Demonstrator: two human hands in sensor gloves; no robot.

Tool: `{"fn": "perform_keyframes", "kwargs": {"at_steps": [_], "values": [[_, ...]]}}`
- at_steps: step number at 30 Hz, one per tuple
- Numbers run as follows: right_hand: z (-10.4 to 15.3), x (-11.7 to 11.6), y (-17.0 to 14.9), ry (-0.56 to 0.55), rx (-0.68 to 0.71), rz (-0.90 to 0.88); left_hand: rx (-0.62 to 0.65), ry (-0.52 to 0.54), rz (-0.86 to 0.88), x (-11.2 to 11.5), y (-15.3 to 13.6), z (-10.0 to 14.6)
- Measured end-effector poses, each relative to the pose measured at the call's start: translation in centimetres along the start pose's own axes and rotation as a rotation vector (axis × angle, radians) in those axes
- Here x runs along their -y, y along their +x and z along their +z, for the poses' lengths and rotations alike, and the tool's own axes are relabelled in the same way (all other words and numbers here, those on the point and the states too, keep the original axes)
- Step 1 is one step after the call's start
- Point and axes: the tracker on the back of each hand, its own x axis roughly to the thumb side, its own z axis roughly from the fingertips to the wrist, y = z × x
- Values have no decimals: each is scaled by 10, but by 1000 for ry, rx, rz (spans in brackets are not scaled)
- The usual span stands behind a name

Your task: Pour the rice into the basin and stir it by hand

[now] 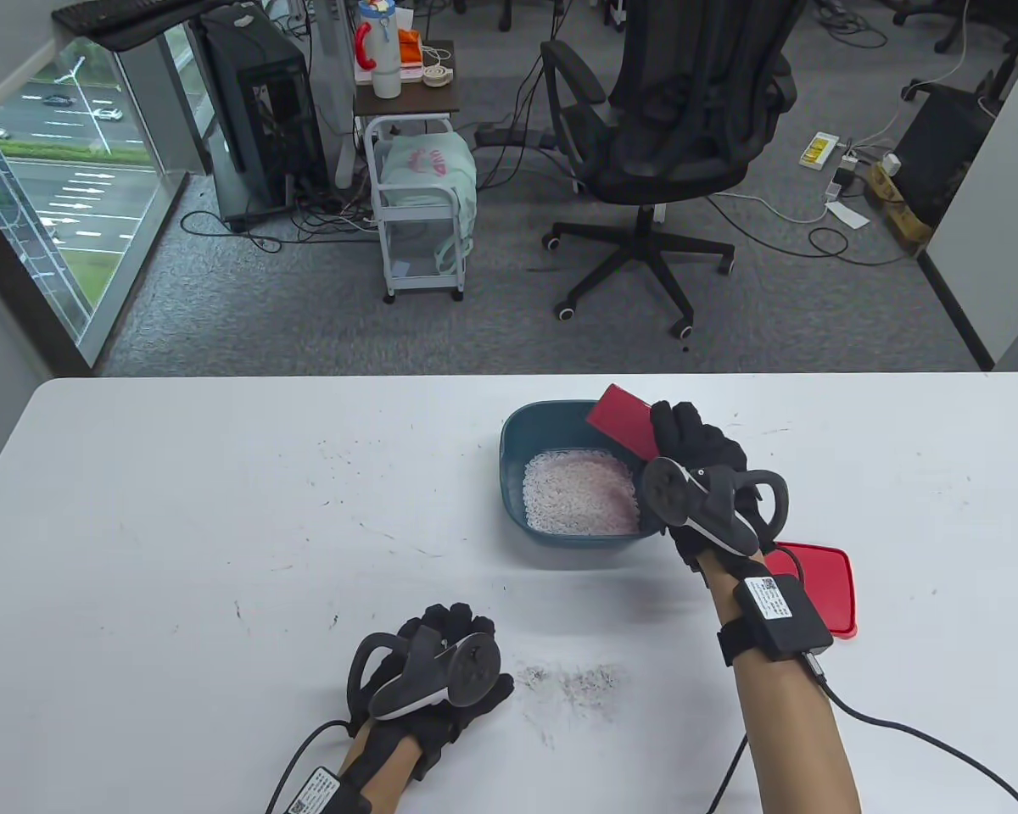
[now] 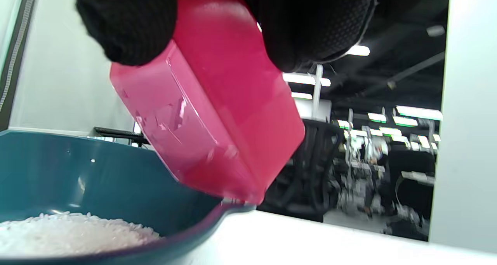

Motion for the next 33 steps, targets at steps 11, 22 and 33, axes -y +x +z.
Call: {"fn": "perform_keyframes", "kwargs": {"at_steps": [11,22,33], "values": [[0,2,-6,-65,-94,-196,-1,-3,-2,1,0,0],[11,10,-6,-188,-78,-50,3,1,-5,1,1,0],[10,11,-13,-79,-76,-129,5,-1,-9,1,2,0]]}}
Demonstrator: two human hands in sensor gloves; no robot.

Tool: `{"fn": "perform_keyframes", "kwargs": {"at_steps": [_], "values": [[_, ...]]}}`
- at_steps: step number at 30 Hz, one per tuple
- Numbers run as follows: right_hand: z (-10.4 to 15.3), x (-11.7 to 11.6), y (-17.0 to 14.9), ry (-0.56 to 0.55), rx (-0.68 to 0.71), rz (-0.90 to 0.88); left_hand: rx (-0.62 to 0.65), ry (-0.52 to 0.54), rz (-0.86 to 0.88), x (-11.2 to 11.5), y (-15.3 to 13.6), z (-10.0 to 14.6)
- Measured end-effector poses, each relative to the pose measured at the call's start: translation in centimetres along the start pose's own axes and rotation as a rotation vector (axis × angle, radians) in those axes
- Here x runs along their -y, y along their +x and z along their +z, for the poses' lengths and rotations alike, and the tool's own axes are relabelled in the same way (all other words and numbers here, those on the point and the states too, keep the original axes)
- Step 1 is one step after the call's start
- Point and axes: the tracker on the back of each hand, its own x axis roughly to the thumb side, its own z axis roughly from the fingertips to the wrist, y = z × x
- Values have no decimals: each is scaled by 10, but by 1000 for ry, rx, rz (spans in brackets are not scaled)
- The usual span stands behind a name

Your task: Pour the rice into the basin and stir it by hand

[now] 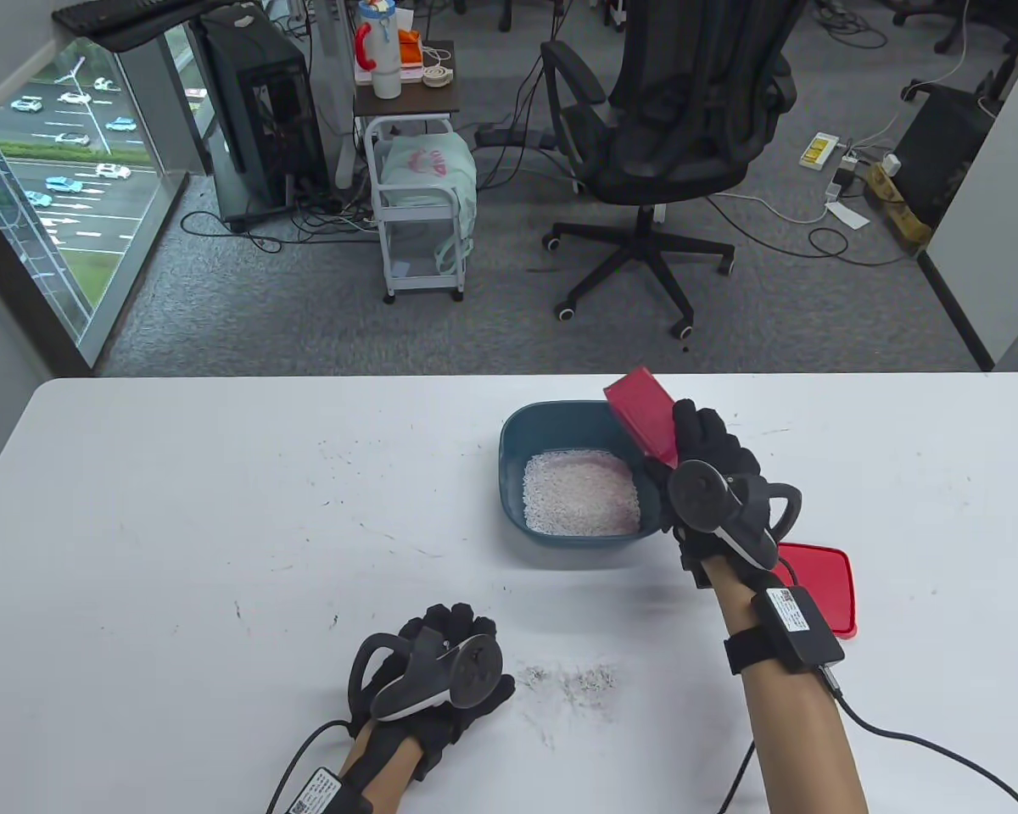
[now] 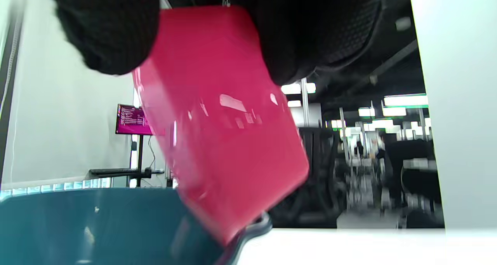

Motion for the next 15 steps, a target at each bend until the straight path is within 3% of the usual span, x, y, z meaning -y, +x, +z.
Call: {"fn": "perform_keyframes", "kwargs": {"at_steps": [1,2,3,4,5,7,9,11,12,13,15], "values": [[2,4,-1,-96,-34,-20,0,0,-1,0,0,0],[3,4,-3,-126,-67,-71,0,1,-1,0,0,0],[1,1,-4,-94,-71,-100,0,1,-1,0,0,0],[-3,-3,-2,25,-41,-43,0,2,-1,0,0,0],[-2,-4,0,62,-5,15,0,3,-1,0,0,0],[2,5,2,-82,-2,48,1,5,0,0,0,0],[5,5,-3,-147,-50,-65,0,3,-2,0,0,0],[1,-3,0,19,-5,57,0,3,-2,0,1,1],[3,-4,2,21,33,119,1,4,-1,-1,1,1],[7,0,3,-80,37,153,2,5,-1,0,1,0],[11,2,-2,-159,-23,37,2,5,-5,0,1,0]]}}
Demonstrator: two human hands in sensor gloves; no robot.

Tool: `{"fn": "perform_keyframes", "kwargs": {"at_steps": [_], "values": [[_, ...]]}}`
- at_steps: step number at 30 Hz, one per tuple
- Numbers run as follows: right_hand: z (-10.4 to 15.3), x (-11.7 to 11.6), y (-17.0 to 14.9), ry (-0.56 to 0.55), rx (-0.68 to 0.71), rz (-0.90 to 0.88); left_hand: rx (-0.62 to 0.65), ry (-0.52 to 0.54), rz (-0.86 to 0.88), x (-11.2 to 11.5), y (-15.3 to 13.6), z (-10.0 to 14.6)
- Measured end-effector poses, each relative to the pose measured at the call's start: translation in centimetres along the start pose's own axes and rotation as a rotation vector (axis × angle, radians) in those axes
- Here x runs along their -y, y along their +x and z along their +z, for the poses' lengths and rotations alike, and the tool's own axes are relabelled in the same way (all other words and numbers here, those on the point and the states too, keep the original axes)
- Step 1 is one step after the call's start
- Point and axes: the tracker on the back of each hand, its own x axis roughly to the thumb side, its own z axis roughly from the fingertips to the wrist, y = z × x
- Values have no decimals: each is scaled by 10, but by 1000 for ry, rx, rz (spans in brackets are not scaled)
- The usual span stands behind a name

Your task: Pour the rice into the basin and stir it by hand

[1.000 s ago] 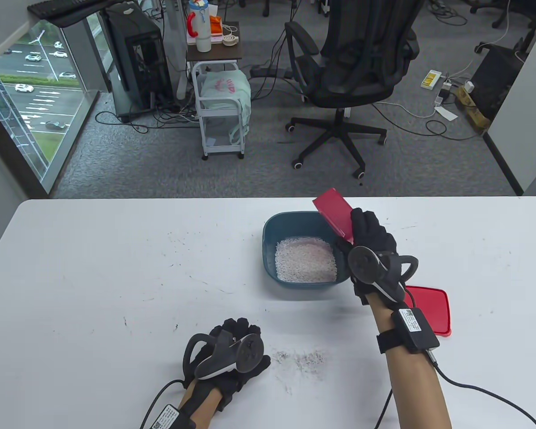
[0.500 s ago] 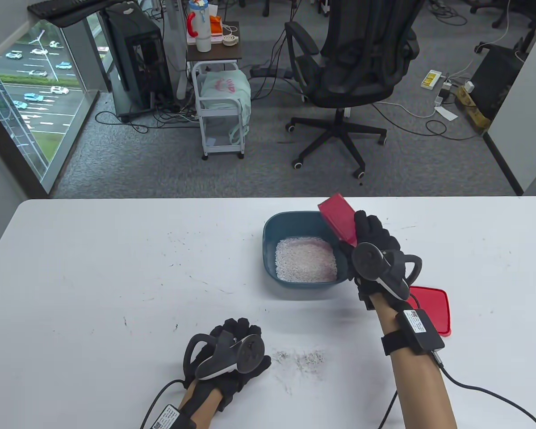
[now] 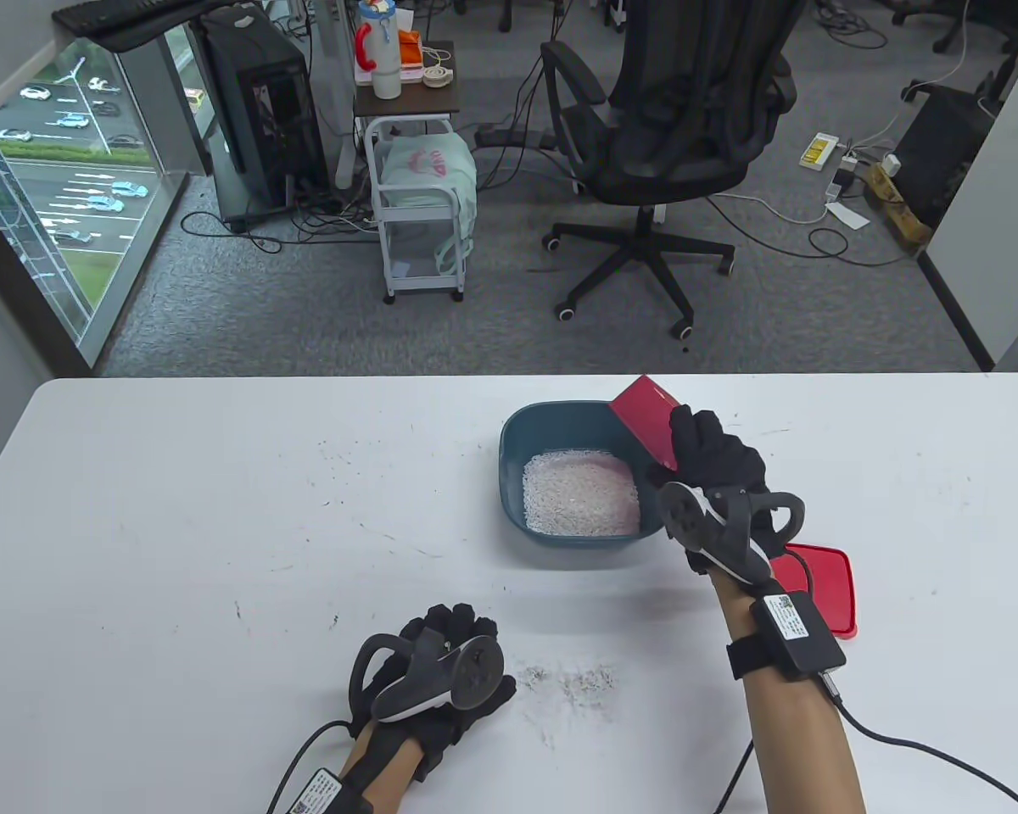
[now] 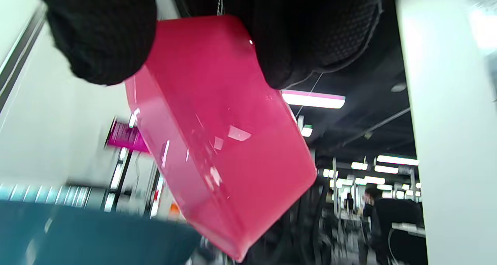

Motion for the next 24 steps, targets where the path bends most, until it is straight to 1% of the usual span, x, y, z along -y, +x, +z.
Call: {"fn": "perform_keyframes", "kwargs": {"at_steps": [1,2,3,4,5,6,7,8,9,10,11,12,13,14,15,16,17,18,19,20,21,22,23,24], "values": [[0,-3,-1,9,-20,-33,0,0,-1,0,0,0],[-3,-9,0,104,0,-5,-1,0,0,0,0,0],[-3,-11,2,215,58,95,-1,0,2,0,0,0],[0,-6,2,105,73,135,0,0,2,0,0,0],[1,-1,-1,40,45,101,0,0,1,0,0,0],[2,1,-5,8,-11,7,0,0,-1,0,0,0],[2,-1,-7,23,-35,-52,0,-1,-1,0,0,0],[-2,-7,-6,117,-36,-55,0,-2,0,0,0,0],[-4,-9,-4,223,-2,-1,0,-3,0,0,0,0],[0,-3,-2,154,40,74,1,-3,-1,0,1,0],[1,1,-4,62,21,80,1,-3,-1,0,1,0],[3,2,-6,10,-22,15,1,-3,-2,0,1,0],[2,0,-7,30,-37,-21,1,-2,-2,0,1,0],[-1,-5,-6,141,-7,-19,1,-2,-2,0,1,0],[3,-3,-5,153,38,12,1,-2,-3,0,1,0],[5,2,-5,44,29,37,1,-1,-3,0,1,0],[6,3,-7,-5,-10,9,2,-1,-3,0,1,0],[6,1,-8,11,-37,-34,2,-1,-4,0,1,0],[4,-3,-7,114,-7,-36,2,-2,-4,0,1,0],[6,-3,-6,131,29,-11,2,-3,-5,0,1,0],[11,0,-6,12,36,45,3,-4,-6,0,2,0],[12,1,-7,-27,10,58,3,-4,-6,0,2,0],[12,-3,-8,-6,-16,22,3,-2,-6,-1,2,0],[10,-8,-7,91,0,13,3,-2,-6,0,2,0]]}}
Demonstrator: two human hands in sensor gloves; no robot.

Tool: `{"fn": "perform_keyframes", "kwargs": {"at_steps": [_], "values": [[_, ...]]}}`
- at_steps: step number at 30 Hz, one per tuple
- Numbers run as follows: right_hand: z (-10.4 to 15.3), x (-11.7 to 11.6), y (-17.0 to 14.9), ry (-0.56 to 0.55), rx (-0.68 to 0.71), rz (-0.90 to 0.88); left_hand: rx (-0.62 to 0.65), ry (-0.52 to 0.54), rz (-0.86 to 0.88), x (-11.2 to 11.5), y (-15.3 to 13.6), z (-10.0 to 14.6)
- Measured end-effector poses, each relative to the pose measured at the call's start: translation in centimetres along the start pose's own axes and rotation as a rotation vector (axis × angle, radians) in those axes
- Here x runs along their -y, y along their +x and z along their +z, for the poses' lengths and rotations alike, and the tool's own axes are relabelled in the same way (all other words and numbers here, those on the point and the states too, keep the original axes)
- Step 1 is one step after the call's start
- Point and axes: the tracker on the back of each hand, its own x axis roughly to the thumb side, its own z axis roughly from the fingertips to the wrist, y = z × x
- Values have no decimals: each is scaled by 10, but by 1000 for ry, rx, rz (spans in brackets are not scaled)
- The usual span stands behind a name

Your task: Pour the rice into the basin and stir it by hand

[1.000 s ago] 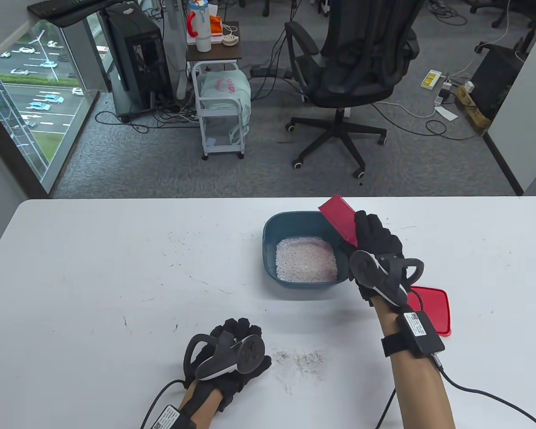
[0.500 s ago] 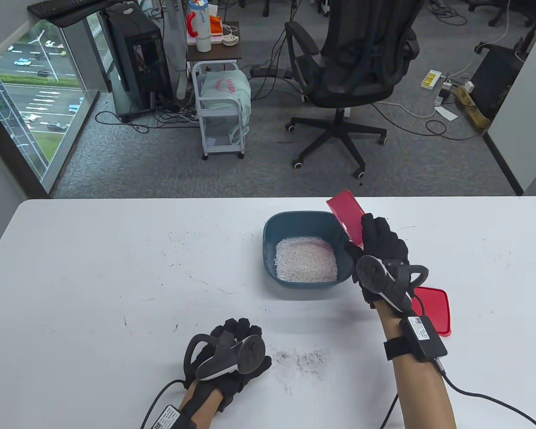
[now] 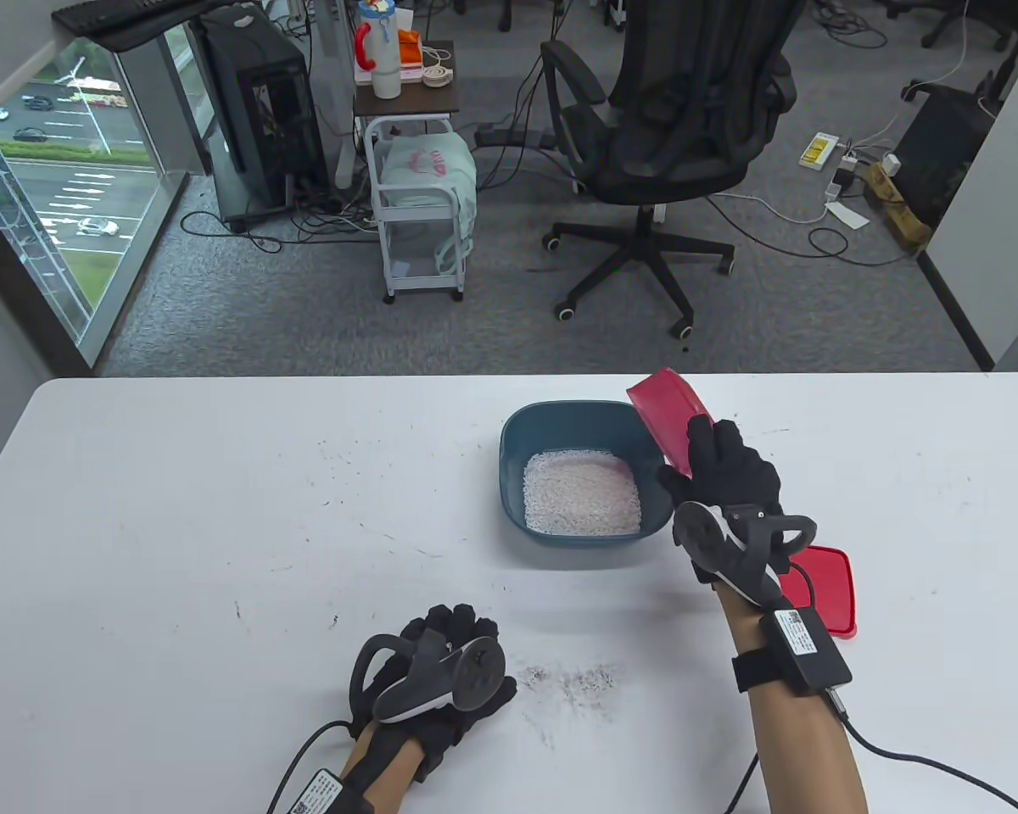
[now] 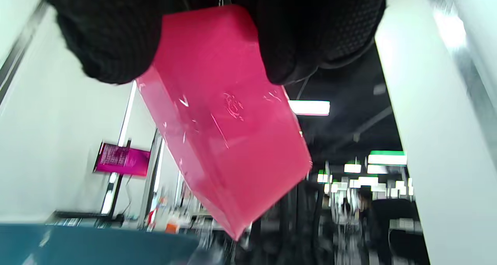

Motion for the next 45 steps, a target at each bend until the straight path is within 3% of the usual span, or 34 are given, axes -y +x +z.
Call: {"fn": "perform_keyframes", "kwargs": {"at_steps": [1,2,4,6,8,9,11,13,17,19,24,27,30,33,39,45], "values": [[2,-1,1,78,49,8,0,0,0,0,0,0],[4,5,2,-58,45,69,1,1,-1,0,0,0],[6,7,-2,-100,-10,-33,1,2,-1,0,0,0],[2,3,0,50,14,-38,0,1,-2,0,0,0],[6,10,-1,-93,10,9,1,-1,-3,0,1,0],[6,10,-3,-99,-26,-43,1,-2,-3,0,1,0],[4,6,-1,34,34,-29,2,-1,-3,0,1,0],[7,13,-3,-95,13,3,2,-2,-5,0,1,0],[-3,17,-40,36,-345,-534,0,2,-4,0,1,1],[-7,15,-62,90,-449,-711,0,4,-3,0,1,1],[-7,6,-109,160,-678,-920,-5,-4,-6,1,0,0],[-3,-5,-132,222,-860,-940,-9,-4,-4,1,-1,0],[5,-27,-154,366,-1020,-958,-16,-8,-4,2,-3,0],[13,-45,-165,411,-1096,-933,-21,-16,-6,3,-4,-1],[16,-69,-165,533,-1151,-913,-36,-17,0,3,-9,-2],[15,-72,-160,566,-1159,-882,-44,-24,3,4,-12,-2]]}}
